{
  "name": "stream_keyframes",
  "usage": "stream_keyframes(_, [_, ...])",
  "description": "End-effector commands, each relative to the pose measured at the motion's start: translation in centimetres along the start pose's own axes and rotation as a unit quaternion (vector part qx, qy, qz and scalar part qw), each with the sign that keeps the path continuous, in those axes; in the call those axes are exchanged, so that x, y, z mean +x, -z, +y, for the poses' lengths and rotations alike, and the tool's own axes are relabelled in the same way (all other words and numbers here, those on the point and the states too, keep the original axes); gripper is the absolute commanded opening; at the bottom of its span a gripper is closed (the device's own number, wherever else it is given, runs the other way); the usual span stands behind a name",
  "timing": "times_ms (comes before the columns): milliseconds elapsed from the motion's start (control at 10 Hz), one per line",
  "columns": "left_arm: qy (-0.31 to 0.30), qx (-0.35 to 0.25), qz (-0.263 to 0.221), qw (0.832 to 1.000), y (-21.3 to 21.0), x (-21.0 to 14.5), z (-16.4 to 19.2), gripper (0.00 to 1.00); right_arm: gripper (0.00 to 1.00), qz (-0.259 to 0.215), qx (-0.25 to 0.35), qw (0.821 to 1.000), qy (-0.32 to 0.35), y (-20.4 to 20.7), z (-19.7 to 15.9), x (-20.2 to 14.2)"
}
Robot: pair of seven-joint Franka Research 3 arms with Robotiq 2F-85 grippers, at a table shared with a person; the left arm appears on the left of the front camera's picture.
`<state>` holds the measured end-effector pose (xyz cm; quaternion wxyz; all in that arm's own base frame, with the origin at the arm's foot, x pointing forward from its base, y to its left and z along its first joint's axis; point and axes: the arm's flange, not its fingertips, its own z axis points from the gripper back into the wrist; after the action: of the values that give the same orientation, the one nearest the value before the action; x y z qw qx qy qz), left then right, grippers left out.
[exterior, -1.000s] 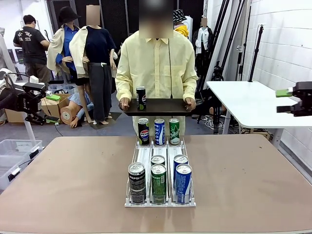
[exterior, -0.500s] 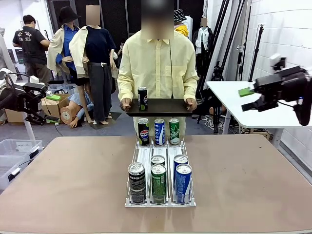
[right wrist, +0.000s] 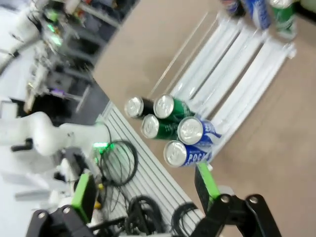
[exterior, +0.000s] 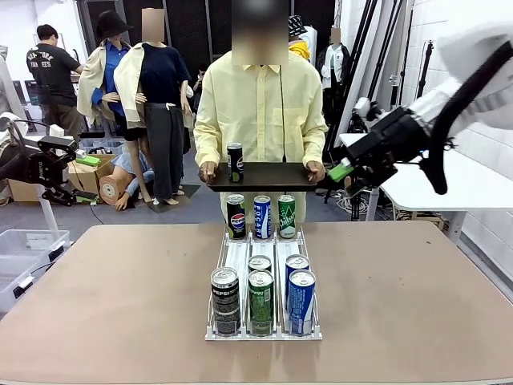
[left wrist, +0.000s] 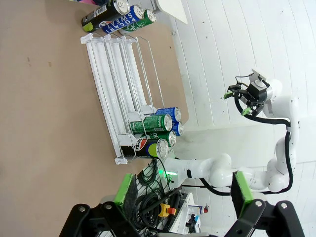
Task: Retrieve and hand over the desired beverage to the person.
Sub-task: Pick up another can of the same type that the person held from the Automatic Can Dispenser.
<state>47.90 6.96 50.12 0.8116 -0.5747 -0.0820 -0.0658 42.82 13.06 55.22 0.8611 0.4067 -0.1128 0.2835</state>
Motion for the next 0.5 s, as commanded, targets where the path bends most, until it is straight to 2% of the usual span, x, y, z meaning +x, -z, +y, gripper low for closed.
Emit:
stream_keyframes(0, [0.000,0.000,-0.001,1.000,-0.2,0.0,-0.1,1.00,1.00,0.063,-0.033,0.997,0.001,2.2,0.9,2.0])
stream_keyframes(200, [0.000,0.000,-0.001,1.000,-0.2,0.0,-0.1,1.00,1.00,0.102,-0.045,0.994,-0.010,5.4,2.3,2.5])
stream_keyframes(400, [0.000,0.000,-0.001,1.000,-0.2,0.0,-0.1,1.00,1.00,0.106,-0.091,0.990,-0.030,9.2,3.8,2.2])
